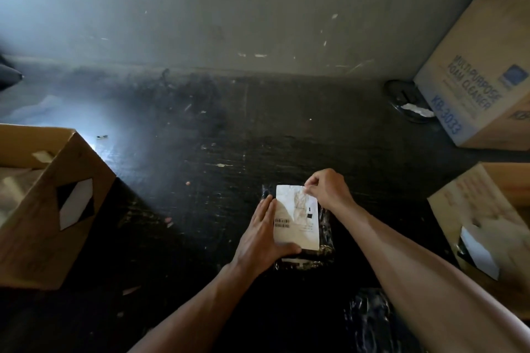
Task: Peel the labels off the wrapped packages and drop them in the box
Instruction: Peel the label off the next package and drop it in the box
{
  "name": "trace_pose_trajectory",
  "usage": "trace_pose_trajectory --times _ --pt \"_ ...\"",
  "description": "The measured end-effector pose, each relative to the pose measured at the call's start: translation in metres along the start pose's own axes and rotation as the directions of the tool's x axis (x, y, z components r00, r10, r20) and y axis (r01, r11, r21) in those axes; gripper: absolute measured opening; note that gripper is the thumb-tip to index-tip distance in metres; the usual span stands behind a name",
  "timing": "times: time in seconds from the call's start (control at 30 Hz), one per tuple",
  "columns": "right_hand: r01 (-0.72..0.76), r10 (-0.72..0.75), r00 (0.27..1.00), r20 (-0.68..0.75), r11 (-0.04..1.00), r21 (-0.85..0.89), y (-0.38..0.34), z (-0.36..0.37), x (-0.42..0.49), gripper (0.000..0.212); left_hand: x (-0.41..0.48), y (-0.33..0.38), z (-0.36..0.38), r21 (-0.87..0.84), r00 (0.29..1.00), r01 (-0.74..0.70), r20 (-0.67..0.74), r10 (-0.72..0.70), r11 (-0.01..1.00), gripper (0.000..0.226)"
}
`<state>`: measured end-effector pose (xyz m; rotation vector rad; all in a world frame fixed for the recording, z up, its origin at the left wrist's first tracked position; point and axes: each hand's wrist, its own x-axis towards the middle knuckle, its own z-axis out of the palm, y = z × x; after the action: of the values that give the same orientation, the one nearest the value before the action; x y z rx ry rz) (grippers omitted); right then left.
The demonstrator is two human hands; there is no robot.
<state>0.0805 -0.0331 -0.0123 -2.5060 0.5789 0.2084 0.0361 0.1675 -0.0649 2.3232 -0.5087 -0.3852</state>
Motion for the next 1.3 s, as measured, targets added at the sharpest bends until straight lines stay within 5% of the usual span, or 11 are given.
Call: trace_pose_trajectory --times 0.7,1.3 --pt "0.129 -0.133 0.987 -0.086 0.991 -0.046 -0.004 0.015 -0.020 0.017 -0.003 0.007 0.008 -0.013 0.997 0.013 -0.072 -0.014 1.000 0.128" --pt "0.275 -0.264 0.957 -0.123 0.958 0.080 0.000 0.008 -0.052 0.016 -0.004 0.007 0.014 -0.085 0.991 0.042 -0.121 -0.052 0.995 0.129"
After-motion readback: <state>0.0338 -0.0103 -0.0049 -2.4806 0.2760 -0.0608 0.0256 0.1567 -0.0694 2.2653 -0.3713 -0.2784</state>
